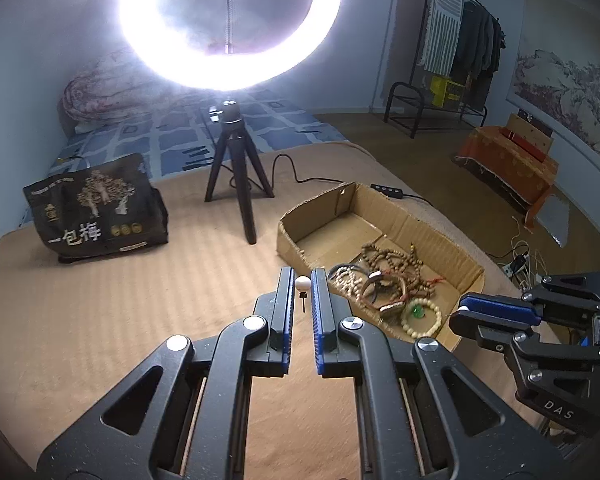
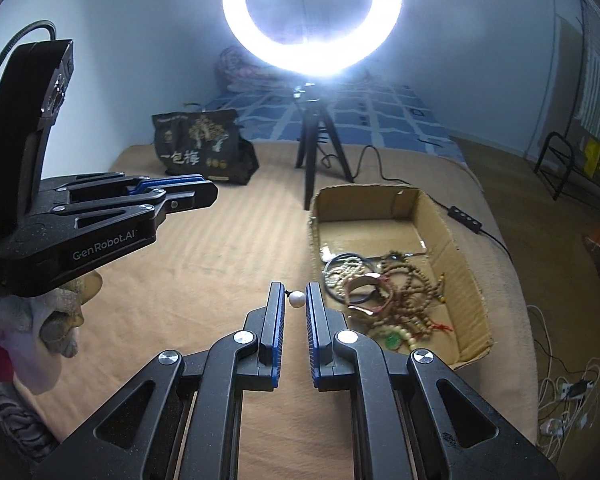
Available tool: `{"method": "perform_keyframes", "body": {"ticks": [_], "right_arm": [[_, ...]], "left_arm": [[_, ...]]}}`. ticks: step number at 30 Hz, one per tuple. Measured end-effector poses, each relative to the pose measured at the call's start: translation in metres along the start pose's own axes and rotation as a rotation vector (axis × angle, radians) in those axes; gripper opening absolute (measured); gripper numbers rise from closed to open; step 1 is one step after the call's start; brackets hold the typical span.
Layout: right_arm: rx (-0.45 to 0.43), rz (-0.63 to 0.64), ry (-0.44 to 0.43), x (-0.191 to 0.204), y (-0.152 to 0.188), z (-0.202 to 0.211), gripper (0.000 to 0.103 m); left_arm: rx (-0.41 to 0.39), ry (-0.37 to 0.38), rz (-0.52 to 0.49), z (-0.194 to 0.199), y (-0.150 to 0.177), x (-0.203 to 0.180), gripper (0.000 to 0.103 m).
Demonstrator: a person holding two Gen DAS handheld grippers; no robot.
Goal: Organize jewelry
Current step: 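Carry both pearl earrings into the cardboard box and open both tools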
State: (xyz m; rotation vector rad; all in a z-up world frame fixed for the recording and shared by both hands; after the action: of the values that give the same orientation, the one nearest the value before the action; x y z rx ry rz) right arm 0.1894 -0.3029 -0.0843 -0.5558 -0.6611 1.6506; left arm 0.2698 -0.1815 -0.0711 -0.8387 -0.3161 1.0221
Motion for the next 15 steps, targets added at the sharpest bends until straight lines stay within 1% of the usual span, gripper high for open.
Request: {"method": "perform_keyframes", "body": {"ticks": [5, 15], "right_arm": [[0.003, -0.027, 0.021, -0.018, -0.003, -0.006, 0.009], [0.043, -0.092, 0.052, -0.056, -0.001, -0.028, 0.009]], "left_arm": [[0.007, 0.005, -0.004, -0.019, -0.011, -0.009, 0.007], [0.036, 0.005, -0.018, -0.063, -0.03, -0.03, 0.007]]}}
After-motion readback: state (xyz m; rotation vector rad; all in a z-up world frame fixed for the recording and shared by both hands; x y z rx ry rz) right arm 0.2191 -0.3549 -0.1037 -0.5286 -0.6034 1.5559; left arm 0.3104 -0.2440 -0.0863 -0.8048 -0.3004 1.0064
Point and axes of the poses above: each gripper's, at about its wrist camera, not at the fingertips, and z roughly against the way its jaws point, x to its left, y to its underside, the point moved 2 cm from there along -z, roughly the way its jaws point, and after that the axes turned 3 degrees about y, right-handed, at the moved point
